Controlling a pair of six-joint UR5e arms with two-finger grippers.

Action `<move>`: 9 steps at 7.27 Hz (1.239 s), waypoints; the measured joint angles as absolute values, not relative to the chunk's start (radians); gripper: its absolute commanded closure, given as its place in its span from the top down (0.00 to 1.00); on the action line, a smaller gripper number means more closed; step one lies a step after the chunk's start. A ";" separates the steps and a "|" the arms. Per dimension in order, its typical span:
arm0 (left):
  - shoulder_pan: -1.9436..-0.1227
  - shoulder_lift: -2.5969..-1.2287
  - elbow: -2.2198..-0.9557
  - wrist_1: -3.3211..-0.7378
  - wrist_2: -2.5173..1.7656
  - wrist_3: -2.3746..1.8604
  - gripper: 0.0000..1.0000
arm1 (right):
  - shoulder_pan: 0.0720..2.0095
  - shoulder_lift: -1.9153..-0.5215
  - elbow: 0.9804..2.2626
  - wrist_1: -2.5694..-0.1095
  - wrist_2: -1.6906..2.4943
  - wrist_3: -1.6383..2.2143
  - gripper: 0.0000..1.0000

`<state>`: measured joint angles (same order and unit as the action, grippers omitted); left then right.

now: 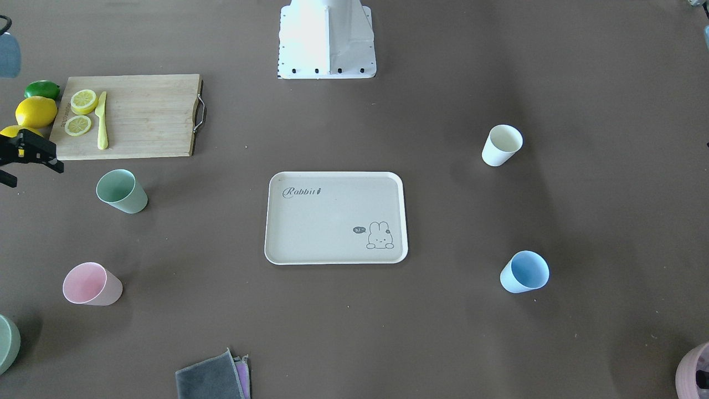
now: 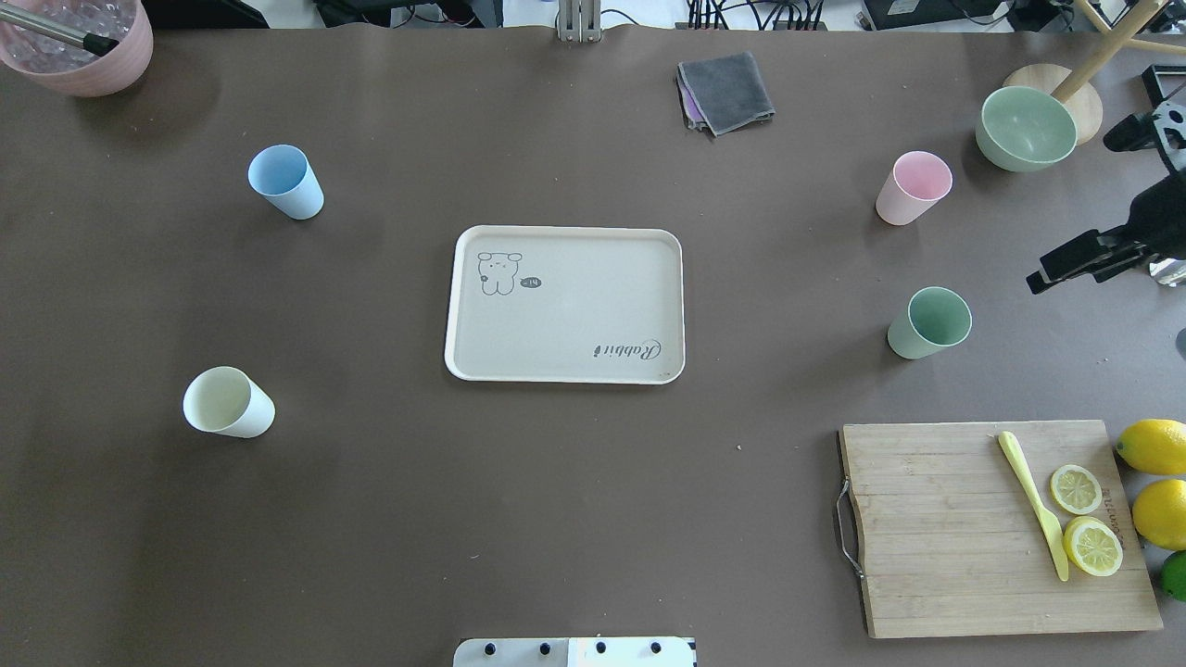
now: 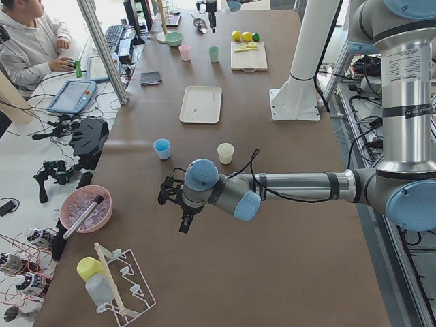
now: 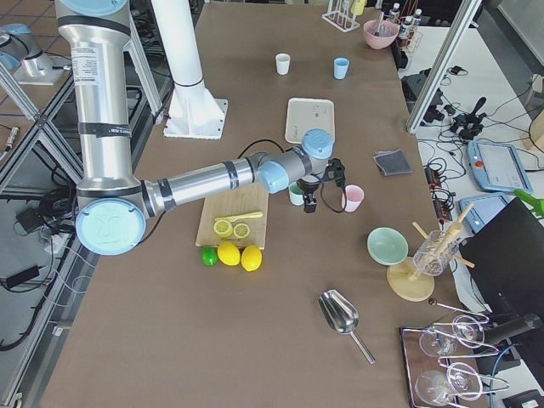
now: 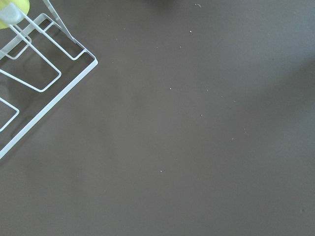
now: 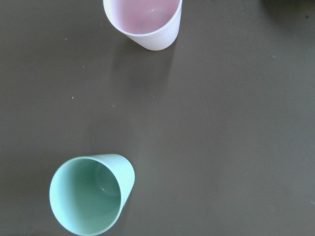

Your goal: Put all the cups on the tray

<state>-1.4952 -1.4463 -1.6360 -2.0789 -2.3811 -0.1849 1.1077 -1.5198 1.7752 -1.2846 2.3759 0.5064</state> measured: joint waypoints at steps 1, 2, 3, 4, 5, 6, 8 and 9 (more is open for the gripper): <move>-1.494 -1.447 -1.635 -2.084 -2.386 -0.187 0.97 | 1.051 -1.503 1.741 -1.204 2.333 0.607 0.90; -1.493 -1.447 -1.635 -2.085 -2.389 -0.189 0.97 | 1.011 -1.491 1.709 -1.150 2.305 0.670 0.89; -1.493 -1.448 -1.635 -2.085 -2.390 -0.190 0.97 | 0.988 -1.483 1.681 -1.123 2.292 0.700 0.86; -1.493 -1.450 -1.635 -2.084 -2.391 -0.190 0.97 | 0.977 -1.479 1.665 -1.113 2.288 0.711 0.51; -1.493 -1.451 -1.635 -2.084 -2.391 -0.191 0.97 | 0.971 -1.479 1.658 -1.110 2.286 0.716 0.01; -1.493 -1.453 -1.636 -2.084 -2.392 -0.192 0.98 | 0.966 -1.478 1.653 -1.109 2.287 0.718 0.00; -1.490 -1.460 -1.641 -2.087 -2.458 -0.320 0.98 | 0.961 -1.473 1.646 -1.109 2.290 0.720 0.00; -1.469 -1.455 -1.659 -2.107 -2.491 -0.443 0.98 | 0.959 -1.465 1.651 -1.109 2.291 0.723 0.00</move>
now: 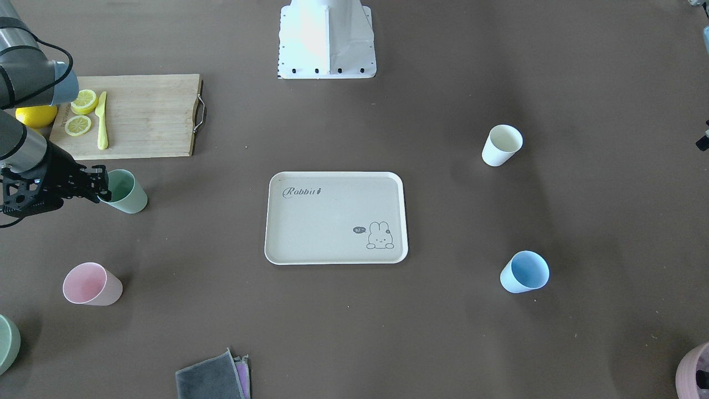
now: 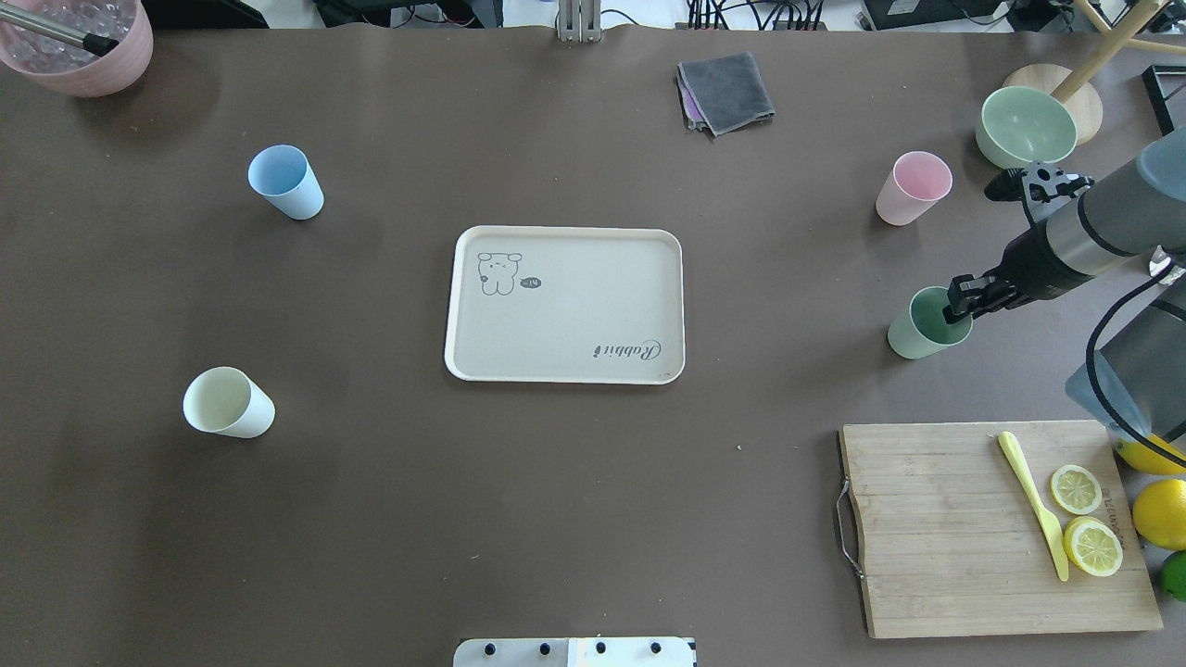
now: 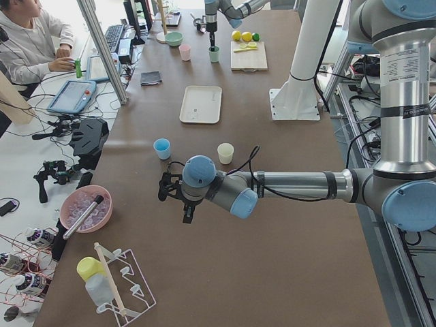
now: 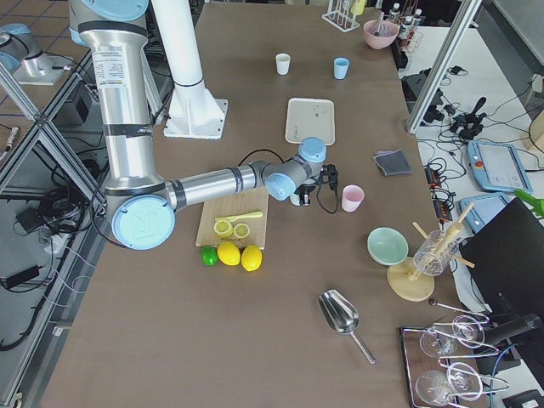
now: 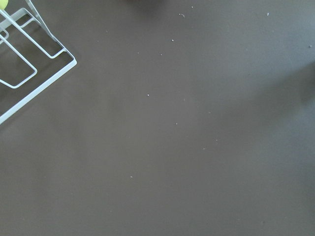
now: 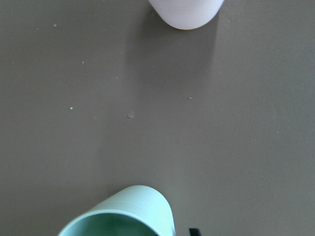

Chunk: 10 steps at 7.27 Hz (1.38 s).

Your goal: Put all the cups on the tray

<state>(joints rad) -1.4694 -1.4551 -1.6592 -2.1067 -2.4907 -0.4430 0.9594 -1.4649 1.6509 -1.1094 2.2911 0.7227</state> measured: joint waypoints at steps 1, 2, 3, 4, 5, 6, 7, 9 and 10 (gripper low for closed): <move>-1.423 -1.445 -1.704 -2.130 -2.484 -0.573 0.98 | 0.957 -1.439 1.654 -1.112 2.293 0.744 0.00; -1.353 -1.433 -1.772 -2.141 -2.436 -0.714 0.97 | 0.951 -1.381 1.649 -1.118 2.293 0.815 0.00; -1.267 -1.419 -1.838 -2.145 -2.372 -0.846 0.97 | 0.933 -1.307 1.643 -1.121 2.292 0.919 0.00; -1.176 -1.413 -1.884 -2.147 -2.308 -0.948 0.97 | 0.906 -1.234 1.637 -1.123 2.288 1.022 0.00; -1.086 -1.411 -1.911 -2.150 -2.247 -1.017 0.94 | 0.872 -1.172 1.628 -1.123 2.273 1.110 0.00; -0.999 -1.411 -1.921 -2.157 -2.192 -1.072 0.92 | 0.829 -1.111 1.609 -1.124 2.236 1.180 0.00; -0.925 -1.415 -1.925 -2.167 -2.147 -1.119 0.90 | 0.790 -1.059 1.584 -1.123 2.198 1.231 0.00; -0.805 -1.437 -1.927 -2.179 -2.077 -1.201 0.89 | 0.732 -1.006 1.549 -1.121 2.134 1.277 0.00; -0.769 -1.449 -1.927 -2.180 -2.059 -1.226 0.83 | 0.713 -1.000 1.544 -1.118 2.116 1.286 0.00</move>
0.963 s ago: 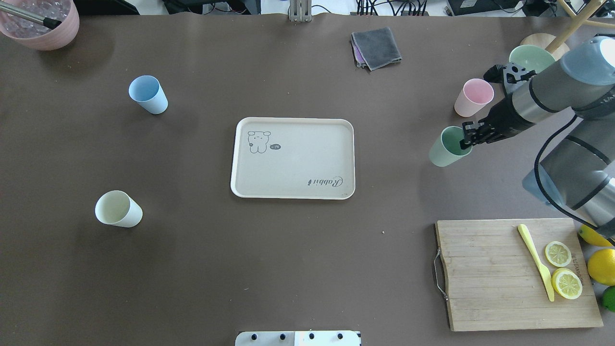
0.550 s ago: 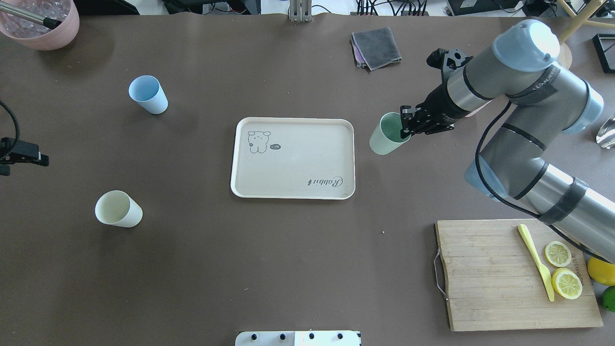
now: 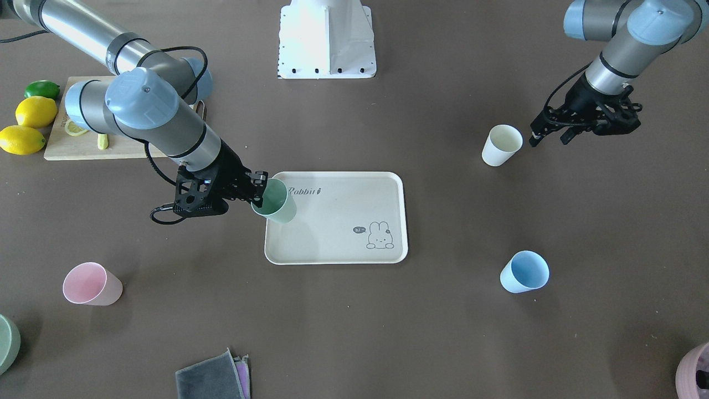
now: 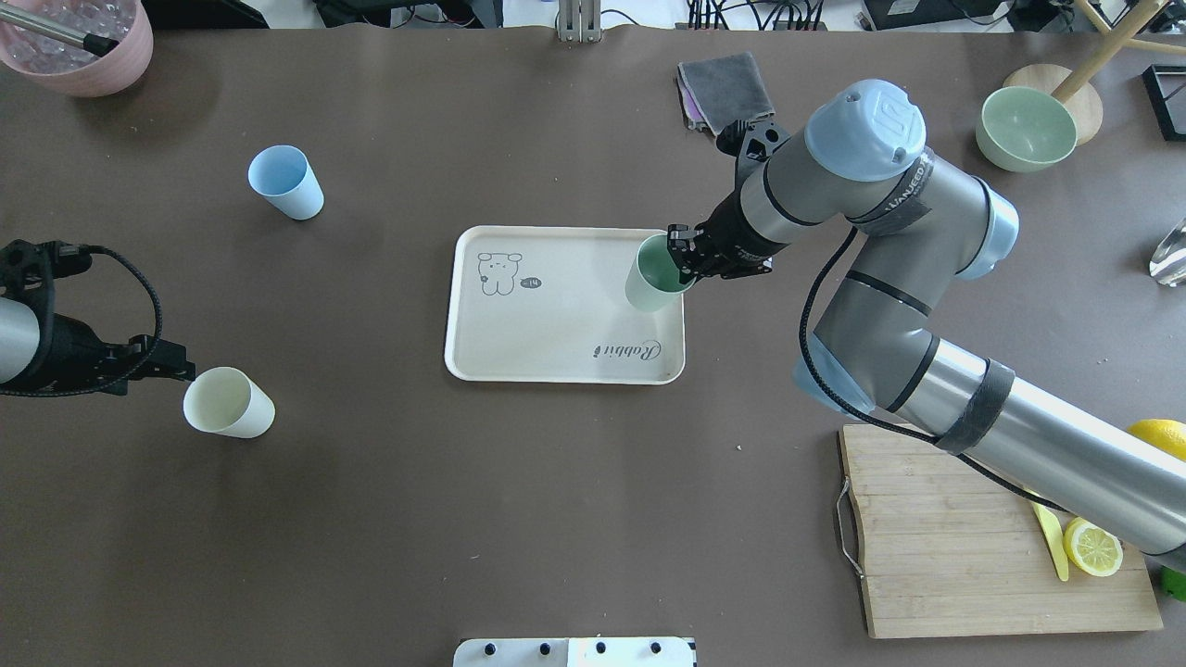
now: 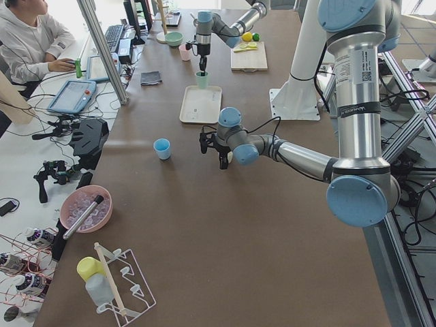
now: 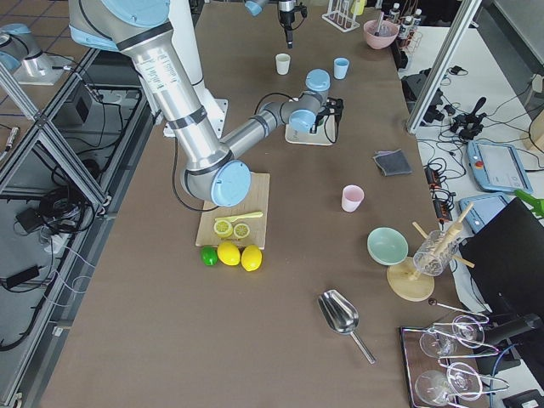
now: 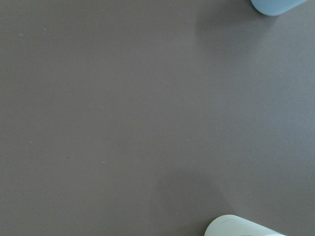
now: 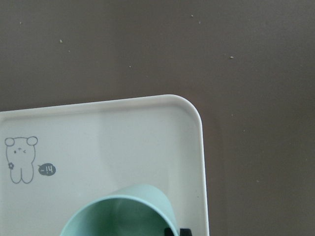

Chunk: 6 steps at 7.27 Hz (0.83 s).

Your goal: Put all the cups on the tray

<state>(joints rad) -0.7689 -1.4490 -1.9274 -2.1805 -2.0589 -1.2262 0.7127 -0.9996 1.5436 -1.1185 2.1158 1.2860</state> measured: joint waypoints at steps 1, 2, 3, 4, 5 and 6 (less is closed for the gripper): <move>-0.742 -1.464 -1.926 -2.181 -2.046 -1.245 0.58 | 0.699 -0.997 1.541 -1.116 2.103 1.295 0.99; -0.723 -1.475 -1.924 -2.180 -2.034 -1.255 0.28 | 0.690 -0.993 1.540 -1.115 2.096 1.300 1.00; -0.715 -1.479 -1.921 -2.180 -2.029 -1.259 0.00 | 0.687 -0.987 1.541 -1.115 2.093 1.305 1.00; -0.710 -1.480 -1.917 -2.180 -2.027 -1.260 0.00 | 0.688 -0.985 1.547 -1.115 2.093 1.308 1.00; -0.707 -1.485 -1.916 -2.179 -2.028 -1.261 0.00 | 0.702 -0.986 1.556 -1.120 2.105 1.308 1.00; -0.706 -1.503 -1.915 -2.175 -2.033 -1.261 0.00 | 0.740 -0.993 1.563 -1.129 2.146 1.305 1.00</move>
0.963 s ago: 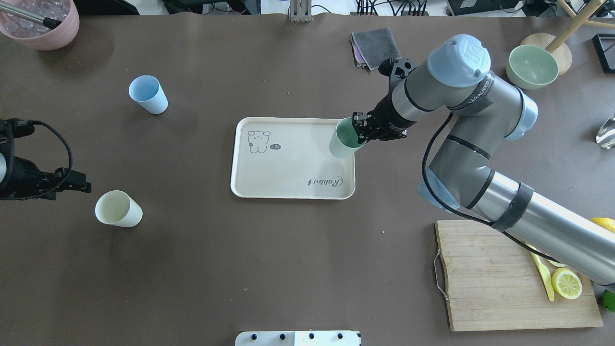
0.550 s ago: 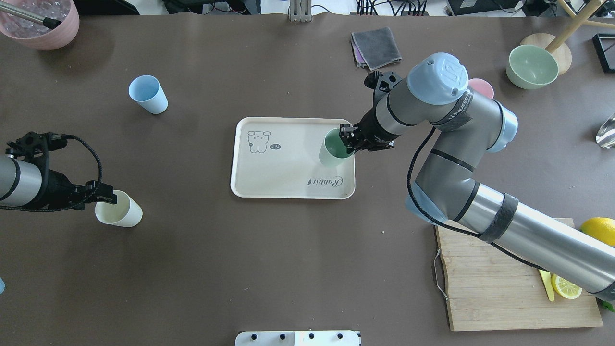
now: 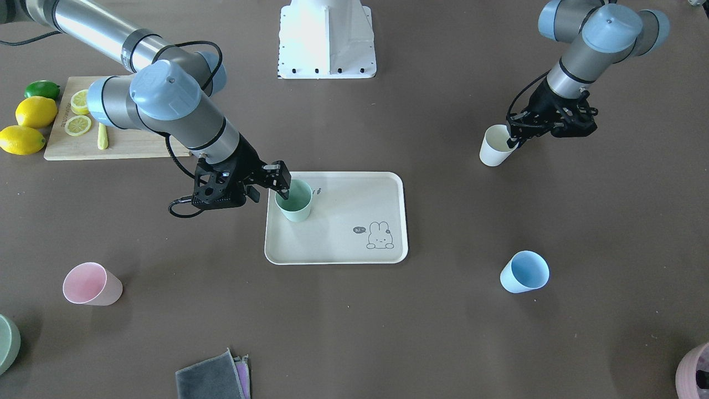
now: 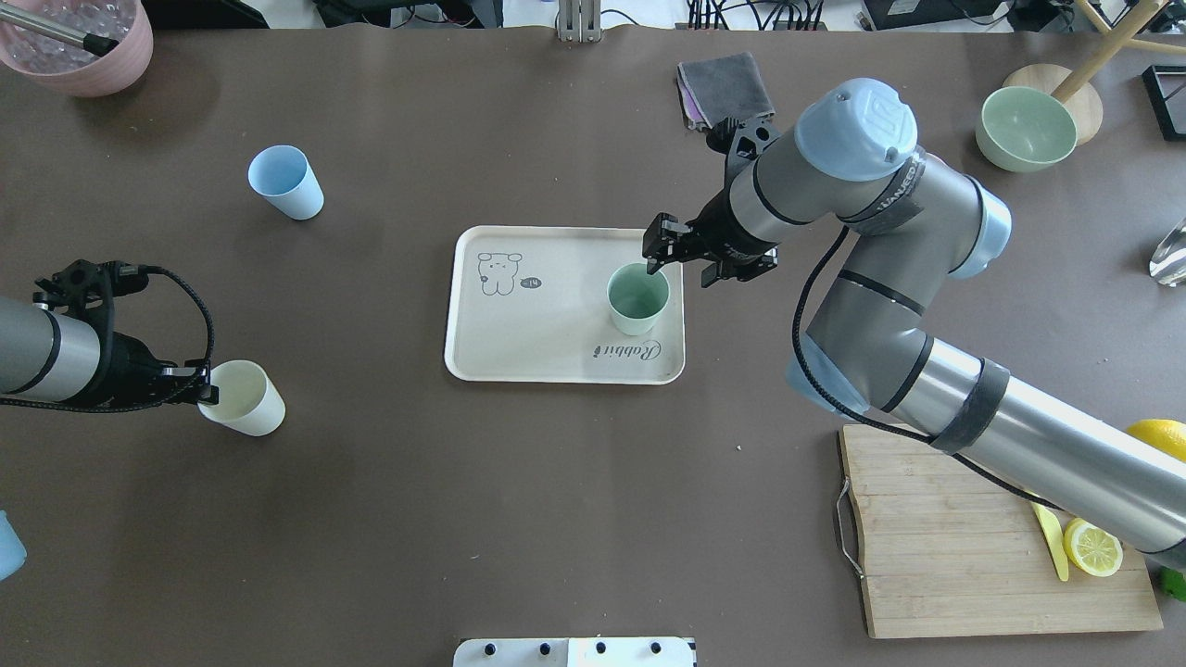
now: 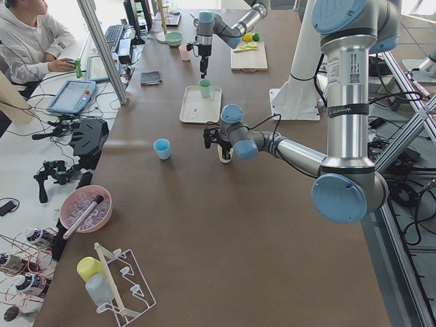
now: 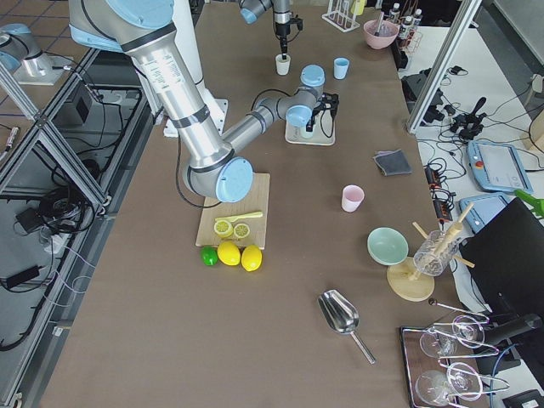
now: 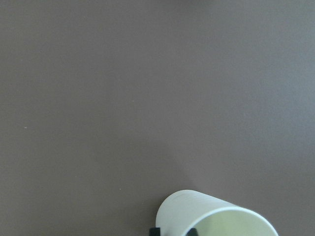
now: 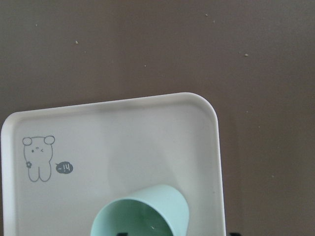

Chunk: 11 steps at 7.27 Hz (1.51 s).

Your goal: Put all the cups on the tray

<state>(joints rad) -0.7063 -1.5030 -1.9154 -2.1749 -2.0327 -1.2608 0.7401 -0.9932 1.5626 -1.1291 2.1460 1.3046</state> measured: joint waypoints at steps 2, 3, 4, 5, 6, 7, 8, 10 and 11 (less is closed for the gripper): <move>-0.711 -1.604 -1.914 -2.124 -2.038 -1.261 0.00 | 0.867 -1.039 1.572 -1.149 2.280 1.259 1.00; -0.721 -1.683 -1.909 -2.070 -2.037 -1.261 0.00 | 0.936 -1.082 1.571 -1.153 2.329 1.182 1.00; -0.730 -1.788 -1.889 -1.983 -2.033 -1.261 0.00 | 0.995 -1.129 1.563 -1.155 2.352 1.077 1.00; -0.732 -1.902 -1.851 -1.890 -2.023 -1.262 0.00 | 1.043 -1.165 1.547 -1.157 2.360 0.979 1.00; -0.729 -1.992 -1.802 -1.831 -2.006 -1.267 0.00 | 1.082 -1.188 1.518 -1.158 2.364 0.893 1.00; -0.721 -2.057 -1.749 -1.809 -1.993 -1.279 0.00 | 1.112 -1.207 1.488 -1.158 2.365 0.810 1.00; -0.707 -2.101 -1.704 -1.804 -1.977 -1.292 0.00 | 1.132 -1.224 1.465 -1.158 2.365 0.750 1.00; -0.654 -2.157 -1.620 -1.857 -1.898 -1.339 0.97 | 1.151 -1.232 1.407 -1.156 2.356 0.676 1.00; -0.631 -2.169 -1.585 -1.911 -1.866 -1.371 0.97 | 1.154 -1.223 1.372 -1.155 2.352 0.665 1.00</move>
<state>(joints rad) -0.6312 -2.1694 -1.5852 -1.9109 -1.8659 -1.3714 1.1543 -1.2228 1.3716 -1.1547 2.3517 0.6649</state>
